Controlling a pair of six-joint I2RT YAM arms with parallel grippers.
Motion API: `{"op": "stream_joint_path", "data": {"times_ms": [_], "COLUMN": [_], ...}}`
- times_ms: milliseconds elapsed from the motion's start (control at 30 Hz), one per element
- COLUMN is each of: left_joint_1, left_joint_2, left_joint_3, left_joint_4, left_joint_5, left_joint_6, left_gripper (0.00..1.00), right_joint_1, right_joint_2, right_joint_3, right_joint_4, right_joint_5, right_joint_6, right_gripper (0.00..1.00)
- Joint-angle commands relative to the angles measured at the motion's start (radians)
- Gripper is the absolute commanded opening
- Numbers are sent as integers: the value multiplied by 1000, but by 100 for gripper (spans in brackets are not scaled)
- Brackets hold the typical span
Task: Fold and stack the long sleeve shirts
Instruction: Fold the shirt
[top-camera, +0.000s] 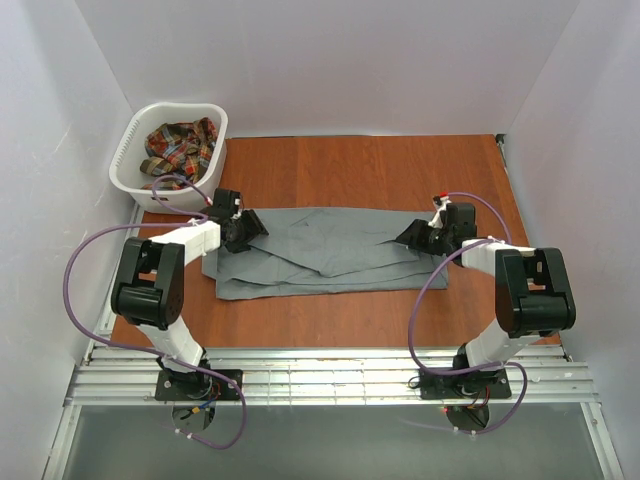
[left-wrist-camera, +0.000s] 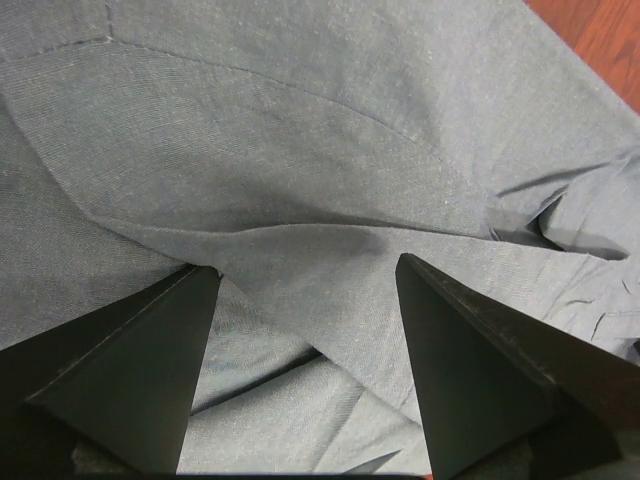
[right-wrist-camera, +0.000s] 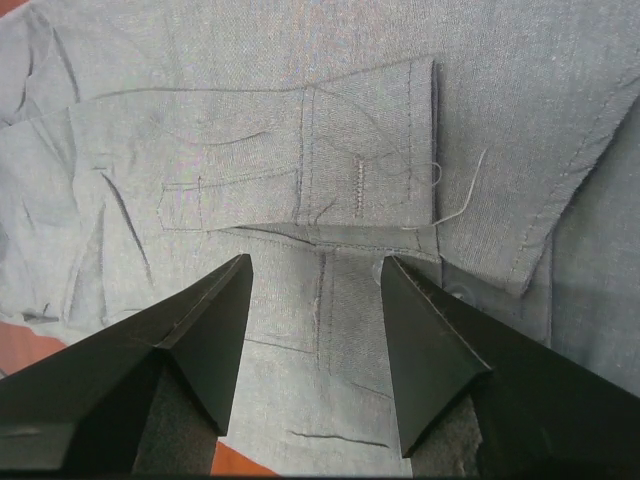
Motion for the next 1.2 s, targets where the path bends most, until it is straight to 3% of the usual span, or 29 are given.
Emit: {"op": "stream_joint_path", "data": {"times_ms": [0,200,367,467,633,700,800,867,967,1067,1167], "left_joint_1": [7,7,-3,-32,-114,-171,-215,-223,-221,-221,-221], "left_joint_2": [67,154,297,406,636,731,747,686,485,302,193], "left_joint_3": [0,103,265,357,727,895,983,942,759,629,525], "left_joint_4": [-32,-78,-107,-119,-216,-242,-233,-210,-101,-119,-161], "left_joint_5": [-70,-91,-91,-137,-151,-148,-136,-148,-209,-321,-378], "left_joint_6": [5,62,143,176,226,251,277,268,259,220,158], "left_gripper": [69,71,73,74,76,77,81,84,89,90,91], "right_joint_1": [-7,29,136,297,579,675,785,797,796,767,698], "right_joint_2": [25,-31,-262,-376,-504,-498,-478,-470,-473,-464,-415], "right_joint_3": [-12,-76,-134,-183,-259,-241,-147,-63,54,149,189], "right_joint_4": [-25,-333,-611,-733,-744,-741,-753,-765,-776,-782,-781], "right_joint_5": [65,174,207,228,227,242,308,317,392,533,570], "right_joint_6": [-59,-98,-106,-40,129,166,163,117,42,-58,-156], "right_gripper": [50,51,53,54,54,54,54,55,57,61,58]}}
